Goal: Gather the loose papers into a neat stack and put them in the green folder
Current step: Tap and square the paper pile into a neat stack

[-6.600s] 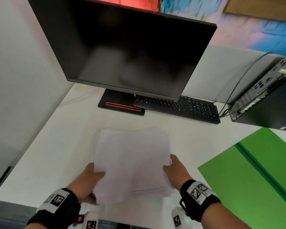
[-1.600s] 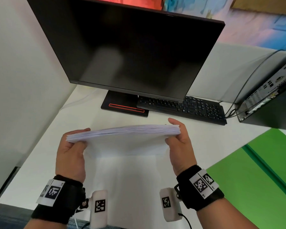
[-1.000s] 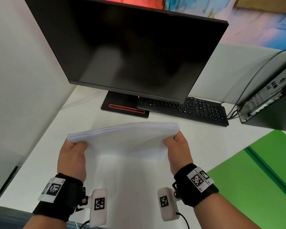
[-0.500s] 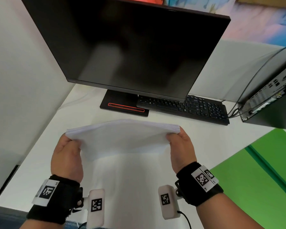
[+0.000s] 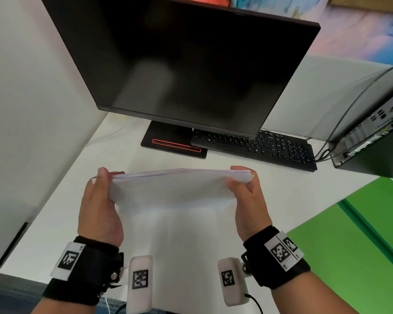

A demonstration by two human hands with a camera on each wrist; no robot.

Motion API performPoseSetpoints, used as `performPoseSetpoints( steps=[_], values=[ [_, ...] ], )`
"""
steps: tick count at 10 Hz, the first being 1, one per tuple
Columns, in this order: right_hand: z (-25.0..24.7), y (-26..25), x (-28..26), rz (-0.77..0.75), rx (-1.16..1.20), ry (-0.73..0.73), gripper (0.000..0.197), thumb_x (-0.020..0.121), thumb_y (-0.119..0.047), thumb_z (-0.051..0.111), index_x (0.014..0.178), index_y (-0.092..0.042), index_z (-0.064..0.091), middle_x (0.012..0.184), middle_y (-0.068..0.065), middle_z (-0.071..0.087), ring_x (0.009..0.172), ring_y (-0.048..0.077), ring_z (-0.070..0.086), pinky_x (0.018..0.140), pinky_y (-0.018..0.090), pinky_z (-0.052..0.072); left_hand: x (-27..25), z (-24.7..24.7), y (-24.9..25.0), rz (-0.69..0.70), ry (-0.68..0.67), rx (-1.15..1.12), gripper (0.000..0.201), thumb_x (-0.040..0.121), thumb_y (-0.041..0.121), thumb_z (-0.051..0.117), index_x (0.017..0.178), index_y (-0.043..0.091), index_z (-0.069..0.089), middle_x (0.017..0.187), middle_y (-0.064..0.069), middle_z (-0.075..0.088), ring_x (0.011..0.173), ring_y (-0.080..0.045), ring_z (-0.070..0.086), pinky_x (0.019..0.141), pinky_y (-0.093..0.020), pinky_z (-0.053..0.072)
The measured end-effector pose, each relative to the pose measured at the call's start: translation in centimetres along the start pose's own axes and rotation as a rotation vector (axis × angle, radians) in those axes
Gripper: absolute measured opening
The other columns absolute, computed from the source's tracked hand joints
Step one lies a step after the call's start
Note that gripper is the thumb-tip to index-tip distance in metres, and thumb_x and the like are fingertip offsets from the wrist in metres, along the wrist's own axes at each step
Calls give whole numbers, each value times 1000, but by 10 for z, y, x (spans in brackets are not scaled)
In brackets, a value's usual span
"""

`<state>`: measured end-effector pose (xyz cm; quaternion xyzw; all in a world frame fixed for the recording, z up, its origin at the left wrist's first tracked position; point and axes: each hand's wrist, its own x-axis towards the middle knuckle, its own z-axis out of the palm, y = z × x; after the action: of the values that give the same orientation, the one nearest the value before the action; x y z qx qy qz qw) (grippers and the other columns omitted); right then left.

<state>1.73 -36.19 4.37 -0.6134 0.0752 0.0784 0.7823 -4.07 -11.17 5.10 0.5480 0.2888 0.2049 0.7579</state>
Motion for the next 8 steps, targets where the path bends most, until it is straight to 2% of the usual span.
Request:
performPoseSetpoints(
  steps=[1, 2, 3, 4, 5, 6, 7, 8],
  values=[
    [3, -2, -4, 26, 2, -4, 39, 70, -52, 78, 101, -34, 63, 90, -6, 66, 82, 8, 61, 75, 37, 44, -3, 5, 6, -30, 21, -41, 22, 95, 44, 55, 85, 33, 71, 105, -4, 67, 103, -20, 62, 101, -38, 44],
    [5, -3, -7, 7, -9, 1, 63, 58, -75, 76, 105, -35, 62, 101, 7, 61, 95, 20, 59, 87, 45, 46, -8, 7, 9, 61, 43, 10, 29, 97, 39, 55, 102, 16, 71, 108, -4, 64, 101, -12, 62, 101, -33, 42],
    [5, -2, -8, 0, -10, -4, 68, 56, -79, 73, 107, -36, 61, 105, 4, 66, 98, 17, 63, 97, 44, 48, -1, 4, 1, 11, 60, 23, 66, 85, 53, 61, 133, 7, 57, 120, -5, 62, 115, -23, 64, 112, -47, 43],
    [7, -3, -10, 11, -25, 0, 71, 62, -77, 72, 115, -31, 59, 118, 10, 69, 113, 26, 64, 106, 48, 47, 1, 3, -1, 36, 17, 37, 62, 75, 67, 59, 118, 23, 59, 119, -3, 62, 113, -24, 60, 110, -50, 44],
    [4, -1, -8, 27, -45, -25, 65, 72, -61, 75, 124, -26, 55, 124, 9, 68, 121, 24, 61, 106, 47, 46, -3, -2, -2, 58, -53, 21, 43, 79, 64, 57, 103, 28, 63, 109, 4, 64, 108, -18, 57, 102, -39, 42],
    [-3, 2, -3, 45, -99, -47, 45, 73, -18, 62, 116, -30, 57, 108, -3, 72, 102, 15, 67, 87, 31, 51, -9, -8, -1, 44, -182, -36, 26, 86, 24, 51, 111, 18, 57, 107, 7, 65, 105, -10, 60, 92, -24, 46],
    [-4, 8, 1, 37, -197, 4, 51, 71, -2, 50, 111, -31, 63, 108, 4, 73, 103, 28, 66, 90, 44, 53, -13, -6, -3, 7, -112, 106, 36, 91, -11, 41, 109, 15, 57, 86, 20, 66, 73, 17, 61, 68, -1, 46],
    [-7, 8, 3, 19, -210, 47, 45, 83, 12, 43, 95, -23, 69, 89, -8, 76, 87, 11, 68, 81, 29, 55, -10, -7, 0, 41, -38, 204, 28, 94, -10, 42, 96, 10, 62, 82, 8, 58, 70, 8, 56, 66, -6, 44]
  ],
)
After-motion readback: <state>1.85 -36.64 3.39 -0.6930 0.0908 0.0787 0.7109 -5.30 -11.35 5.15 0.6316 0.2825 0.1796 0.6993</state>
